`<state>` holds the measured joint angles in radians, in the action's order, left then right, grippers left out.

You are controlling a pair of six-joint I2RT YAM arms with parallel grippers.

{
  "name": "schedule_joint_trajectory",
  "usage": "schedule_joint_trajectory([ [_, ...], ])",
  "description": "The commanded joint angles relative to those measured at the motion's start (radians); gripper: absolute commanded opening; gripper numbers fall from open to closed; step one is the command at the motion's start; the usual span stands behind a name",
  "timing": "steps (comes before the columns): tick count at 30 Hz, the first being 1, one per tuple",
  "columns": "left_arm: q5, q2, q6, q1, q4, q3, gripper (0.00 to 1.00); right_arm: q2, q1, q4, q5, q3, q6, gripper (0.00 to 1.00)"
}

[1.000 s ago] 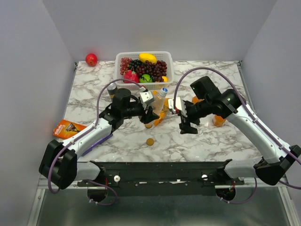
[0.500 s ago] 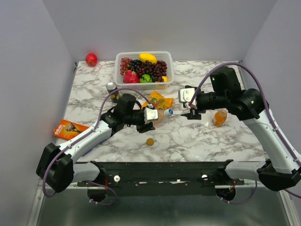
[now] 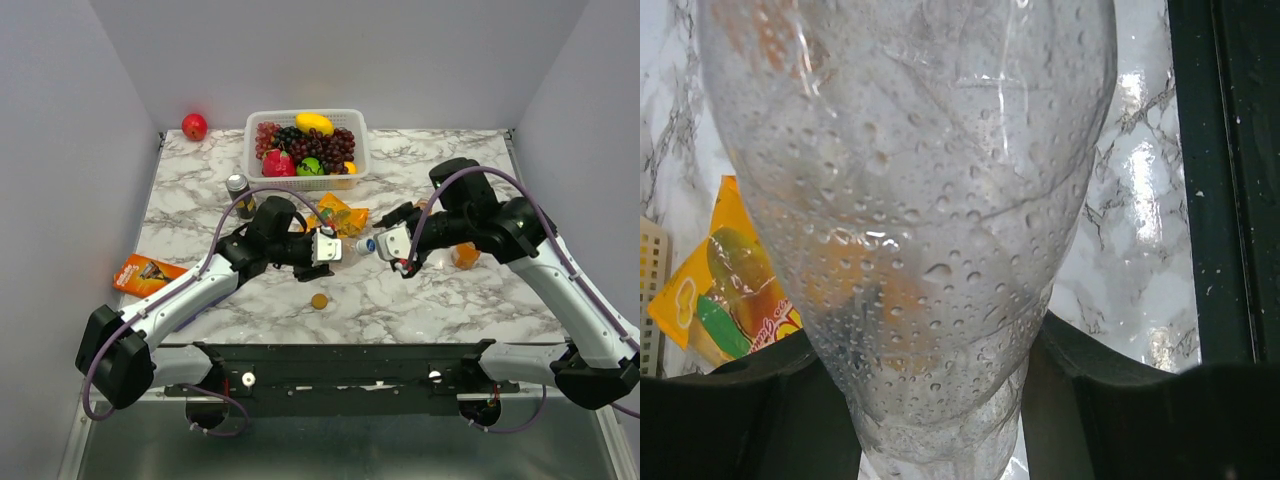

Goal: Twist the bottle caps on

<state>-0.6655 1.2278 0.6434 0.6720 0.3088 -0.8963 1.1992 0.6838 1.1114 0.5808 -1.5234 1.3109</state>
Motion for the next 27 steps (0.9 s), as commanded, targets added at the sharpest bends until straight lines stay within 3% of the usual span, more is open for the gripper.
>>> schedule_joint_trajectory([
  [1, 0.006, -0.01, -0.037, 0.017, -0.003, -0.047, 0.0, -0.007, 0.017, 0.002, 0.056, 0.0, 0.054, 0.68],
  [19, 0.006, 0.006, -0.045, 0.029, -0.046, -0.055, 0.0, 0.03, 0.049, -0.007, 0.065, -0.003, 0.034, 0.54],
  [24, 0.006, 0.004, -0.041, 0.029, -0.045, -0.058, 0.0, 0.042, 0.049, -0.019, 0.062, -0.007, 0.024, 0.46],
  [27, 0.01, 0.004, -0.041, 0.029, -0.046, -0.056, 0.0, 0.059, 0.049, -0.016, 0.06, -0.024, -0.005, 0.36],
])
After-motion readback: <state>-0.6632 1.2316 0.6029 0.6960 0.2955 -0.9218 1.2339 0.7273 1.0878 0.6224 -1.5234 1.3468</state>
